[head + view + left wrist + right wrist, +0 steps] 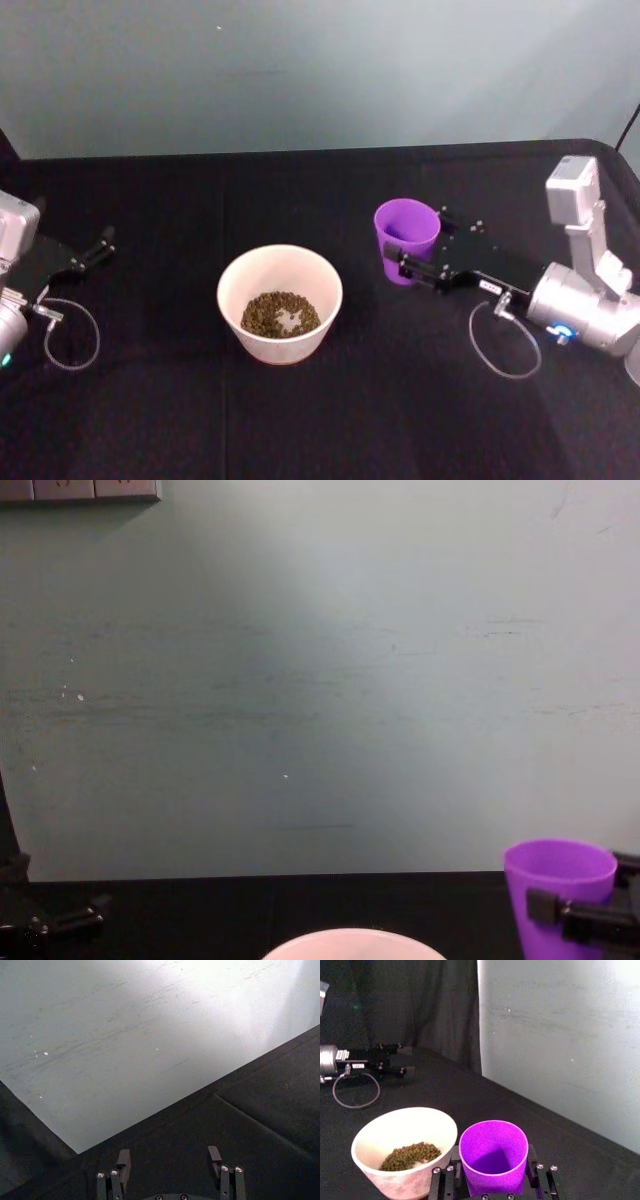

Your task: Pick up the cup and pour the mung beans from the cup into the bowl.

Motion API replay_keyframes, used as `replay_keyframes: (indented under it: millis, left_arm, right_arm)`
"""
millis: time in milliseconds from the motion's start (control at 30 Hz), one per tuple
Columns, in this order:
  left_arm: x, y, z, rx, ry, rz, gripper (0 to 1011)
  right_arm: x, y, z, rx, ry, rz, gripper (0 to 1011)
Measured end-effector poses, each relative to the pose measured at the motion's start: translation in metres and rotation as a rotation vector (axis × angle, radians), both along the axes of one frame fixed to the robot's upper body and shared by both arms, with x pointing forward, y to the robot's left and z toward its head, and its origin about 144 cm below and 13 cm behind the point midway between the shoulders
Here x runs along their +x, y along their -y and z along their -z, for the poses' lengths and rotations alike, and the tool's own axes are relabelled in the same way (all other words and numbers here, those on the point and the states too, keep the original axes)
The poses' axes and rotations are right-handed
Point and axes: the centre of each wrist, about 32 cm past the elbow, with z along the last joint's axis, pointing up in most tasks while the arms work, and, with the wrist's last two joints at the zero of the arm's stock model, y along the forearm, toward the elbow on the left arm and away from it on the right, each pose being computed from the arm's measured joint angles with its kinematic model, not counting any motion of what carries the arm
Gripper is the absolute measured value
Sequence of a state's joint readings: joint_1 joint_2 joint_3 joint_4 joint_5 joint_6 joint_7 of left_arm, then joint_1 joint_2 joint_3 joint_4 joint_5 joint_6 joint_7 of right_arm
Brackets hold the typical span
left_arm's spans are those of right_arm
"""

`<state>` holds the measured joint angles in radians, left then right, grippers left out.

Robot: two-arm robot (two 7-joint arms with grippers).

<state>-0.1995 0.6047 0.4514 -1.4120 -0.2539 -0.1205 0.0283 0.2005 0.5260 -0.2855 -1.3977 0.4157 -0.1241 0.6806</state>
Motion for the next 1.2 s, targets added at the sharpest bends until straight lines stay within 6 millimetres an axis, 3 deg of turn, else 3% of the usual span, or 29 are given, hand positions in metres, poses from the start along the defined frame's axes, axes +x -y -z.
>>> replay_keyframes:
  millis: [633,1200]
  left_arm:
    - [0.000,0.000,0.000,0.000,0.000,0.000,1000]
    - [0.000,0.000,0.000,0.000,0.000,0.000,1000]
  right_arm:
    - [0.012,-0.001,0.028,0.116,-0.180,-0.024,739]
    - [0.012,-0.003,0.030,0.068,-0.179,-0.033,739]
